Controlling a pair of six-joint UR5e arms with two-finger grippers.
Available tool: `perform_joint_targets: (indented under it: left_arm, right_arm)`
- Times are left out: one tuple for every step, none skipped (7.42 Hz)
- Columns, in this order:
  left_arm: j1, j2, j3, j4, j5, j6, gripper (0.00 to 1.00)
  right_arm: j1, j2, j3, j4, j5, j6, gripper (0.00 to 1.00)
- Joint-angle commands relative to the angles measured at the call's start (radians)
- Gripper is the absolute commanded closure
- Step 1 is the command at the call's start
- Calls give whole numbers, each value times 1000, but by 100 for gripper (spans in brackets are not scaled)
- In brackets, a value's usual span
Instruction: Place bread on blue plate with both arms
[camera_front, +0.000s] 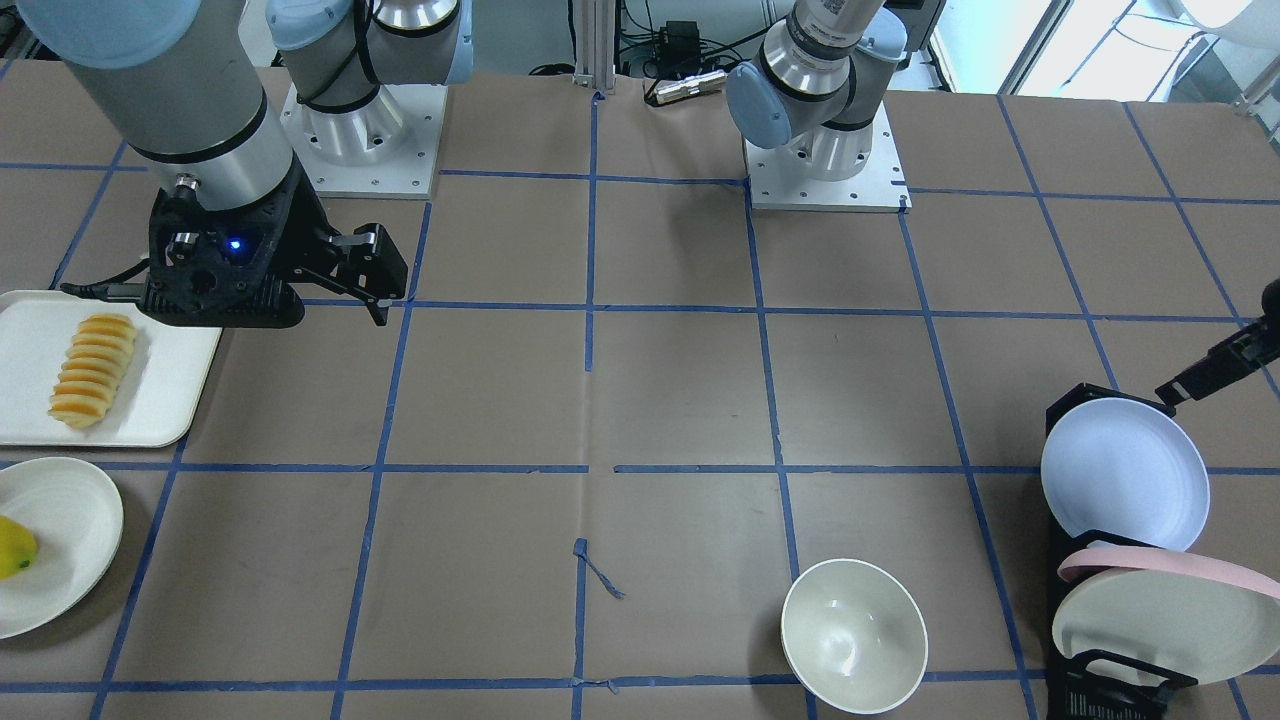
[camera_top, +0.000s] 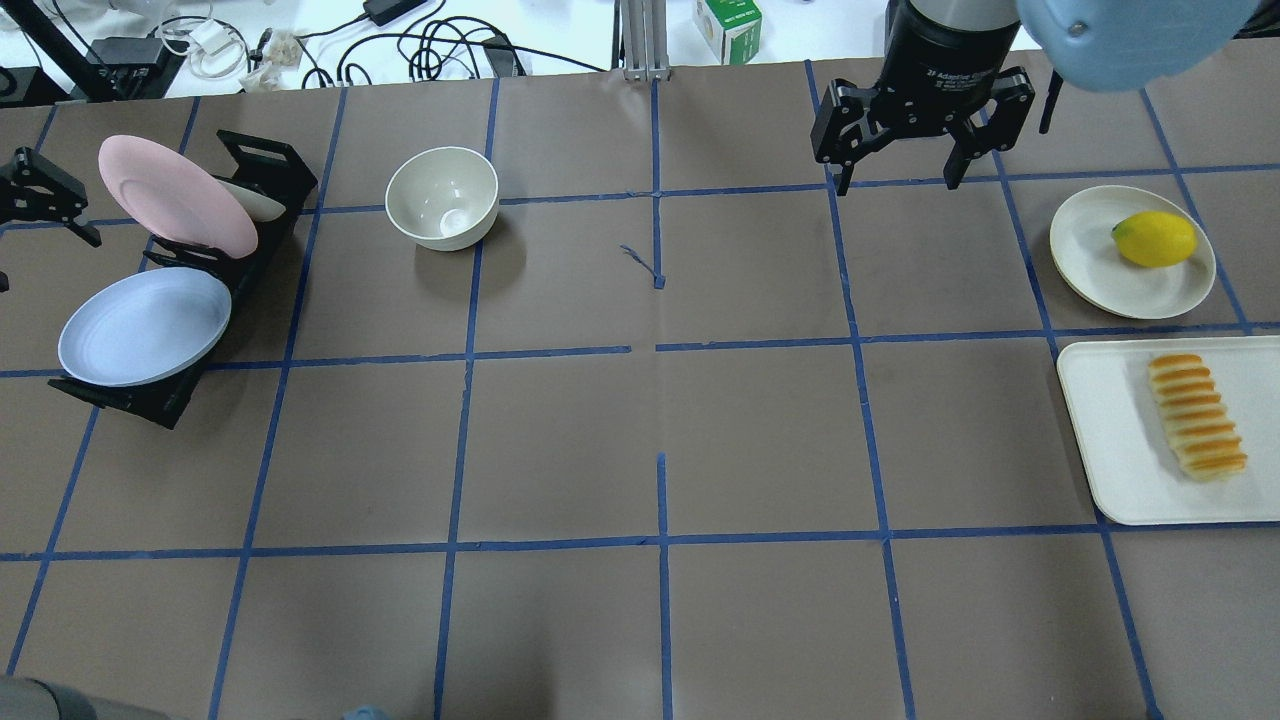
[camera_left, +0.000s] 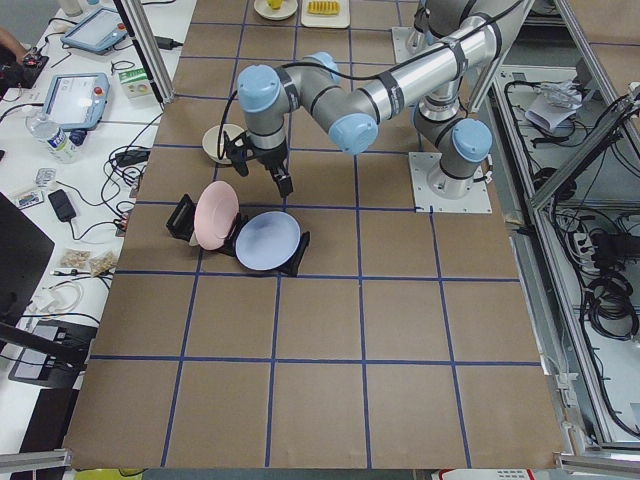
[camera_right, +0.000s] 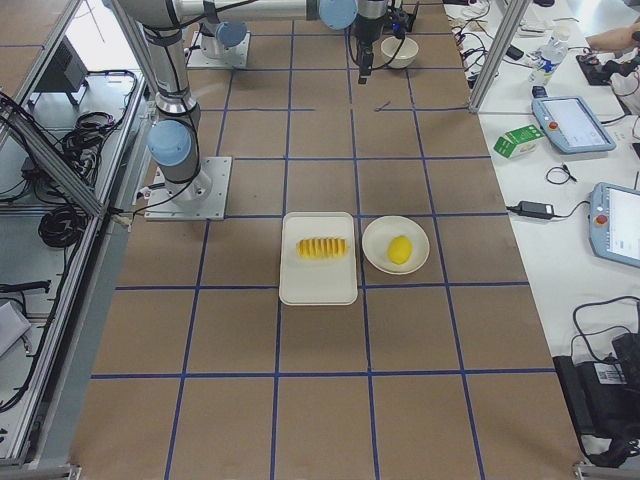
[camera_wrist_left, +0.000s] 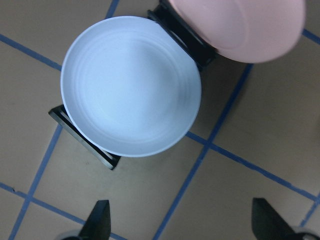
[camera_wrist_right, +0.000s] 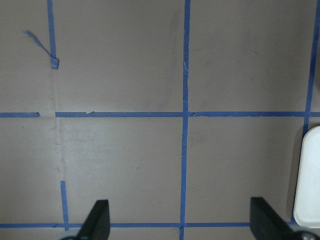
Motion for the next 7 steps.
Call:
perform_joint_targets:
  left_arm:
    - [75, -124, 1, 78, -3, 58, 0]
    - [108, -173, 2, 115, -4, 75, 0]
    - [129, -210, 12, 125, -1, 79, 0]
    - [133, -231, 18, 128, 5, 85, 0]
    - [133, -238, 21, 146, 5, 92, 22]
    - [133, -242, 13, 164, 3, 103, 34]
    - [133, -251, 13, 165, 5, 103, 45]
  right_arm:
    - [-3, -4, 3, 6, -11, 0, 0]
    - [-9, -4, 1, 5, -8, -2, 0]
    - [-19, -9, 1, 5, 0, -3, 0]
    - [-24, -9, 4, 6, 1, -3, 0]
    - [-27, -9, 4, 6, 5, -3, 0]
    - [-27, -9, 4, 6, 5, -3, 0]
    - [-27, -9, 6, 6, 6, -3, 0]
